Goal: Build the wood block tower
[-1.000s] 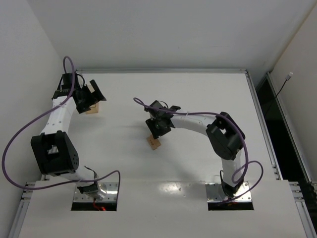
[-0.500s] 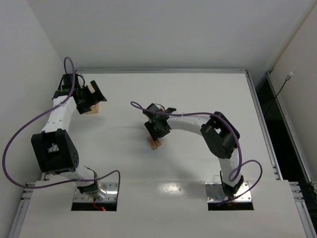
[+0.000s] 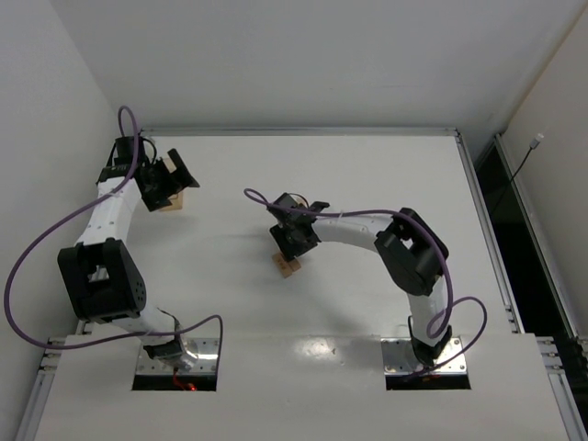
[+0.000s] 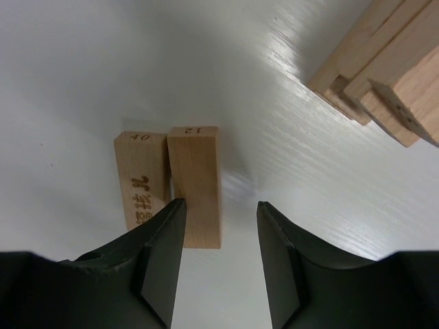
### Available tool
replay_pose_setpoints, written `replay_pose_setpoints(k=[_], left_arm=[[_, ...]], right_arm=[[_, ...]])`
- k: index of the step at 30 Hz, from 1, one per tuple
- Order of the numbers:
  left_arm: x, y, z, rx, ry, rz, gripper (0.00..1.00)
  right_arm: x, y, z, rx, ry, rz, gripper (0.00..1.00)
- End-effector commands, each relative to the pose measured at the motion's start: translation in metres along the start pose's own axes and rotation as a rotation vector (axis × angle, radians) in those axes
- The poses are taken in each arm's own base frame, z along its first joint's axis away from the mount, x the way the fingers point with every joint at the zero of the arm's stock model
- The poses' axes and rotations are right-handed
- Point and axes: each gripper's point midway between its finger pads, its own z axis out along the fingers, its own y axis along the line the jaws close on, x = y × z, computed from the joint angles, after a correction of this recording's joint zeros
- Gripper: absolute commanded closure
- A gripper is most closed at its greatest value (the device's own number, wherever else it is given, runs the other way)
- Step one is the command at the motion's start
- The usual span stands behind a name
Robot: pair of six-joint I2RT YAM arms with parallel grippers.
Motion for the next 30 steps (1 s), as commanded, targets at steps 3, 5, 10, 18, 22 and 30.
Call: replay_pose_setpoints(k=[3,5,10,18,22,30], left_arm=[[-0.011,-0.004,0.0,0.026,-0.024,-0.018,0.0],[-0.011,-0.004,0.0,0.026,-0.024,-0.018,0.0],[-0.011,-0.005,0.0,0.034,-0.02,-0.018,0.0],[-0.013,-0.006,0.0,0.037,-0.029,-0.016,0.0],[-0.011,-0.007,0.003,0.042,-0.017,-0.027,0.0],[-0.01,-0.01,0.002,0.059,-0.009,-0.027,0.0]], right_arm=[[0.006,-0.012,-0.015,0.057,-0.021,-0.005,0.57],[0.007,-0.015,-0.017,0.067,-0.025,-0.005,0.57],[0.01,-0.016,-0.021,0.067,-0.027,-0.005,0.57],[-0.001,-0.007,-0.047,0.024,-0.107,-0.074,0.56],[-0.007,0.011,-0.057,-0.047,-0.144,-0.151,0.55],[-0.008,0.03,-0.055,-0.115,-0.141,-0.228,0.52]])
